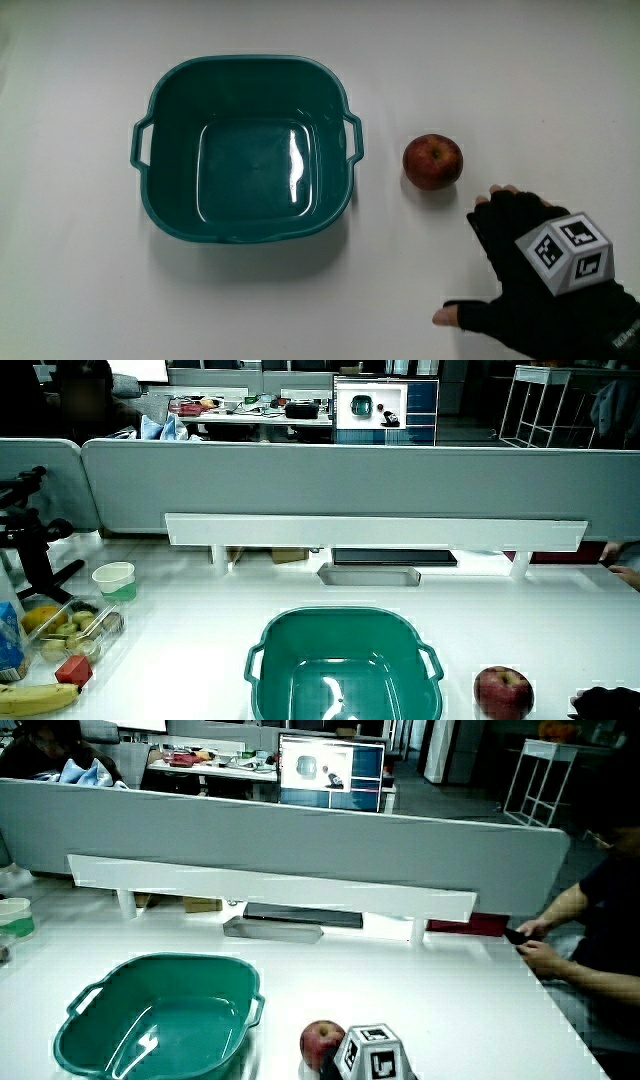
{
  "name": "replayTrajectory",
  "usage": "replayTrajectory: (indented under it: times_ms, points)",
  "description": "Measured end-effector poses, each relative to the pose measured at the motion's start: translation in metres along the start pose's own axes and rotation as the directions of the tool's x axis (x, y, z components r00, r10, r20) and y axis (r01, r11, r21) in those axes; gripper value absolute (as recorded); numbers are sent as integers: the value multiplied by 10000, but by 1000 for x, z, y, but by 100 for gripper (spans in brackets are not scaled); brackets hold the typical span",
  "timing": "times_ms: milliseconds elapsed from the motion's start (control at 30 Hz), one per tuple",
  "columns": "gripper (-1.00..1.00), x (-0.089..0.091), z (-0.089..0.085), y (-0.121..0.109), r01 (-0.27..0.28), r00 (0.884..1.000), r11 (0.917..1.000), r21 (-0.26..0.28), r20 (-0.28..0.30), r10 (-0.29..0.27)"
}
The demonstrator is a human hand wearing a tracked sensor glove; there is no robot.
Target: Pick apple from desk
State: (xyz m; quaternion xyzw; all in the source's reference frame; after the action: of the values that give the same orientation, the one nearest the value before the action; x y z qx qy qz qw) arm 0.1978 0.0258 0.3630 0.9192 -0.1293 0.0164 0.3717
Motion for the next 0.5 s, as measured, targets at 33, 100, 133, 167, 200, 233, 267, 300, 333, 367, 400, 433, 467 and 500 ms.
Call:
replayTrajectory:
  times_ms: [33,100,133,167,200,233,267,300,333,367,400,433,467,500]
  points:
    - [0,0,1,2,63,9999,10000,-19,-102,-63]
    - [0,1,1,8,291,9995,9994,211,96,-293]
    - [0,4,0,13,452,9987,9985,325,232,-460]
    - [0,5,0,16,529,9975,9969,578,430,-554]
    - [0,5,2,19,475,9987,9985,277,175,-480]
    - [0,7,1,23,527,9986,9981,317,87,-530]
    - [0,8,1,27,448,9990,9989,140,14,-448]
    - [0,9,0,31,645,9979,9977,209,94,-647]
    - [0,9,1,34,667,9976,9970,393,153,-673]
    - [0,7,2,37,588,9982,9977,343,61,-590]
    - [0,10,0,42,550,9984,9977,398,103,-554]
    - [0,10,1,45,603,9981,9978,258,-94,-601]
    - [0,9,3,47,546,9984,9982,229,-146,-543]
    - [0,10,2,51,578,9981,9982,151,-222,-575]
